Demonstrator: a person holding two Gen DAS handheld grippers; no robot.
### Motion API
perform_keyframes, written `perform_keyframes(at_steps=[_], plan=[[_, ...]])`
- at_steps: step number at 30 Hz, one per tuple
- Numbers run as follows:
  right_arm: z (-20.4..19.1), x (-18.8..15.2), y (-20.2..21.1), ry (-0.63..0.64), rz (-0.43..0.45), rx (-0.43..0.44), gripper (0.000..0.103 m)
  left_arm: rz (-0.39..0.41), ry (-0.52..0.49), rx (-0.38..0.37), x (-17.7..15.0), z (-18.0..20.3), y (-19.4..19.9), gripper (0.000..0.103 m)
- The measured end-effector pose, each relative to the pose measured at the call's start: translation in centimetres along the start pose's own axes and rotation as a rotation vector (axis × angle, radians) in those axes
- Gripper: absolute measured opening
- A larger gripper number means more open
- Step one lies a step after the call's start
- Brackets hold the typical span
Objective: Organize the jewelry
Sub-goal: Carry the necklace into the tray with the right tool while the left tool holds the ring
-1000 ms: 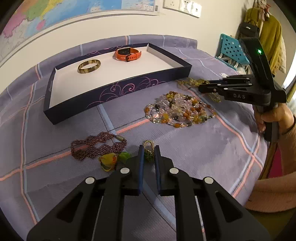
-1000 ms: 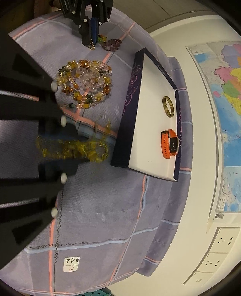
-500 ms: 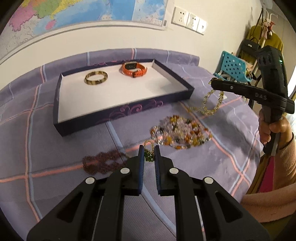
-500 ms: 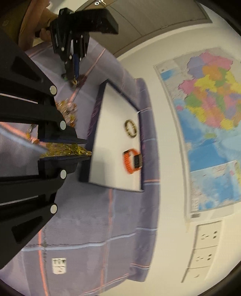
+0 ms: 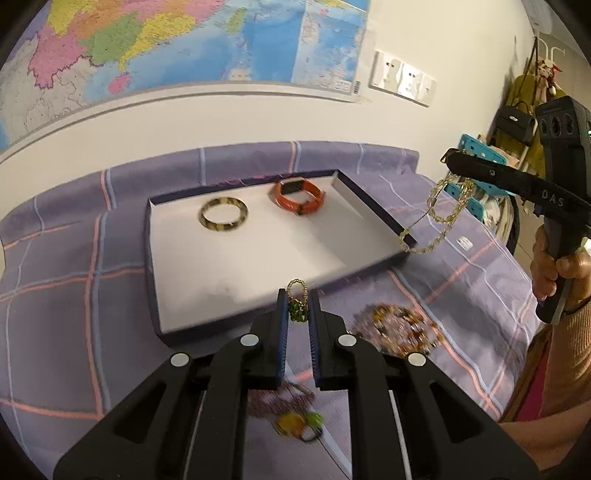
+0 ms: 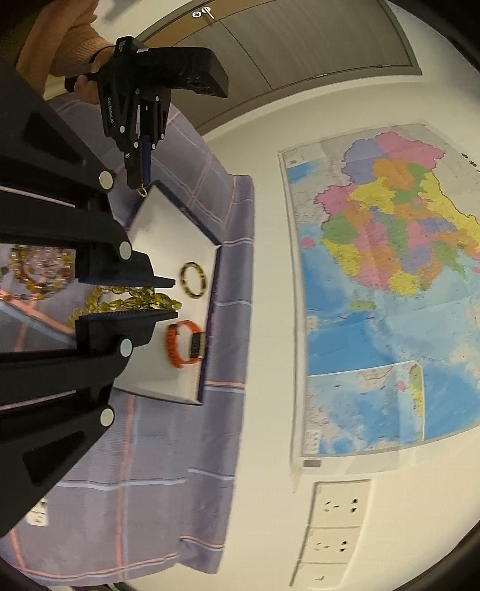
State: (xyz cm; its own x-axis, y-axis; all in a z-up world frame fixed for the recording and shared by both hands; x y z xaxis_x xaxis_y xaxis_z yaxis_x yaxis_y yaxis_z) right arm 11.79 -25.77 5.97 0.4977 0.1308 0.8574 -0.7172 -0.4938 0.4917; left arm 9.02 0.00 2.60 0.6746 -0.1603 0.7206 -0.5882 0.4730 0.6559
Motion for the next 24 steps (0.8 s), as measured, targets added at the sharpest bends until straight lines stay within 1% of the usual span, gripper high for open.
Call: perform_keyframes(at_steps=[5, 11, 24], plan=[[0.1, 1.6, -1.7, -0.001, -0.001, 0.017, 0.009, -0.005, 0.02, 0.017, 1.5, -1.2, -0.9, 0.011], [0.2, 2.9, -4.3, -0.007, -0.017, 0.03, 0.009, -0.022, 0.03, 0.015, 2.6, -2.3, -2.3, 0.011], [0.4, 3.7, -9.5, -0.02, -0.077, 0.045, 0.009, -0.055, 0.035, 0.049, 4.6, -3.9, -5.9, 0.011]])
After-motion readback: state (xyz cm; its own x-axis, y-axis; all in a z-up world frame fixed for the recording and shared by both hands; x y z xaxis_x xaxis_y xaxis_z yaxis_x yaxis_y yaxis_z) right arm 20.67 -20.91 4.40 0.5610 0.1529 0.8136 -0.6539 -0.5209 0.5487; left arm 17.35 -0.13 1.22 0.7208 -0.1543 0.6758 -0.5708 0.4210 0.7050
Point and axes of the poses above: each gripper's, at about its wrist camera, not at the fingertips, and y roughly against the way its jaws point, z to its right, x to its top, the point moved 2 cm from there along -y, roughly the way its jaws point, and after that the axes turned 7 degrees about -x, right-handed, at the moved point
